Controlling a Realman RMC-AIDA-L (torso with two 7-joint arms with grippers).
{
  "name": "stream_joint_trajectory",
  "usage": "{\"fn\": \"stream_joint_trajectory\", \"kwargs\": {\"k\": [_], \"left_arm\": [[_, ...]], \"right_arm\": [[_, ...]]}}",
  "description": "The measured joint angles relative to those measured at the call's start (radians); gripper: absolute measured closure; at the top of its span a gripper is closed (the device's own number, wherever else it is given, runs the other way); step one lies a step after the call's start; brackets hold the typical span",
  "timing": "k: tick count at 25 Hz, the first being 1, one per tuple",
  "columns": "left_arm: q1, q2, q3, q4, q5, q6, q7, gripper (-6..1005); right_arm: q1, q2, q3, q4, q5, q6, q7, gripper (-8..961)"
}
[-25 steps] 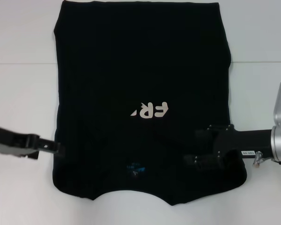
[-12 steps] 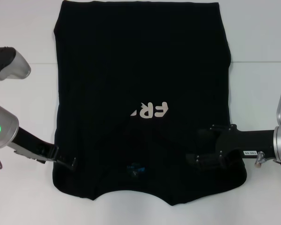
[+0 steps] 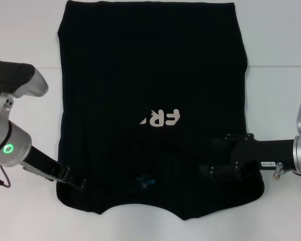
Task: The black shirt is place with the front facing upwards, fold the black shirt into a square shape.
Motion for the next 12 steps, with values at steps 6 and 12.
{"fn": "stream_joint_trajectory", "kwargs": {"k": [6,12], "left_arm": [[0.007,0.001,0.005,-0.003,-0.001,-0.012,0.006,109],[0.017,0.001,0.011,-0.006,0.002,-0.029,0.025,263]], "right_arm": [[0.000,0.000,0.001,0.000,0.000,0.004,0.012,33],[0.000,0.000,0.002,0.000,0.000,0.011,0.015,34]]}}
